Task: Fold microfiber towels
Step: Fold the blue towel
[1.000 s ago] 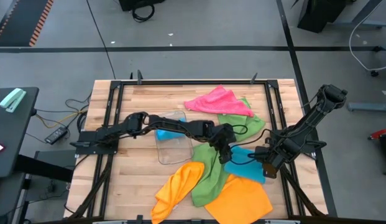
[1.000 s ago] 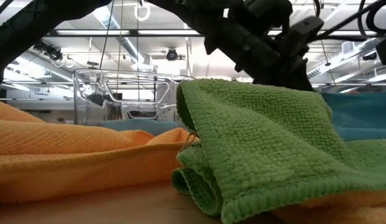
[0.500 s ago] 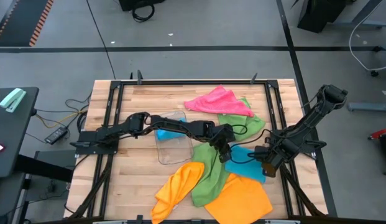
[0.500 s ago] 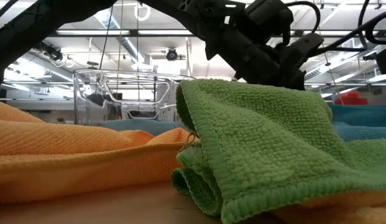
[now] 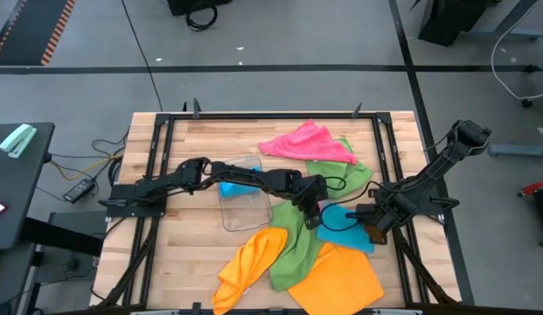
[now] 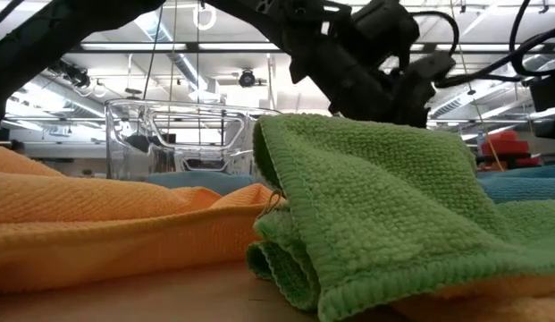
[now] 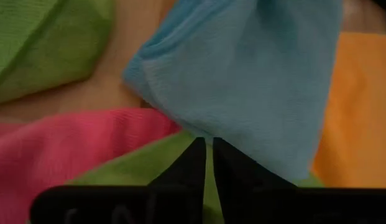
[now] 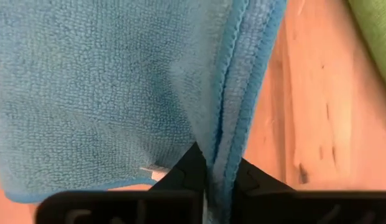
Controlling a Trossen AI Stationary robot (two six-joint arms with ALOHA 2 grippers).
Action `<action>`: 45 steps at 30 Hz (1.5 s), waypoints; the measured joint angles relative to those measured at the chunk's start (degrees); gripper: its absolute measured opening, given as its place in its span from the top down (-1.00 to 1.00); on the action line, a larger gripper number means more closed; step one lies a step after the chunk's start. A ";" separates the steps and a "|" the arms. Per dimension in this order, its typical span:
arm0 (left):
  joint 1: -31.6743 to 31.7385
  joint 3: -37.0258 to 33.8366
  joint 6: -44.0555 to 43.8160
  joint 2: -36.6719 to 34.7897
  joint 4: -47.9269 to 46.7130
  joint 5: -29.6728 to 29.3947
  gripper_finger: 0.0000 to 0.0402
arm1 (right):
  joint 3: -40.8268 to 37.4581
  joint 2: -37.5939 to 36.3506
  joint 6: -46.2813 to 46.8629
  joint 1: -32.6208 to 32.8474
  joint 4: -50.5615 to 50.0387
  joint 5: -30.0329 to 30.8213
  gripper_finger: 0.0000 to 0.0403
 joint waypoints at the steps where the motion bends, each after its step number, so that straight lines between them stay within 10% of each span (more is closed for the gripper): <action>1: -0.30 0.02 0.02 -0.33 0.79 0.08 0.79 | 0.00 0.00 -0.15 0.02 0.02 0.28 0.79; 18: -3.76 0.07 2.00 -1.75 6.19 0.32 0.76 | 1.04 -0.11 4.97 0.13 -2.99 -7.22 0.01; 35: -9.24 0.07 11.66 -1.85 6.45 -6.97 0.32 | 15.99 -0.27 8.25 0.99 -11.53 -1.83 -0.05; 45: -12.09 0.07 18.05 -1.85 6.61 -14.42 0.03 | 20.22 -5.63 15.29 17.55 -10.56 7.43 -0.05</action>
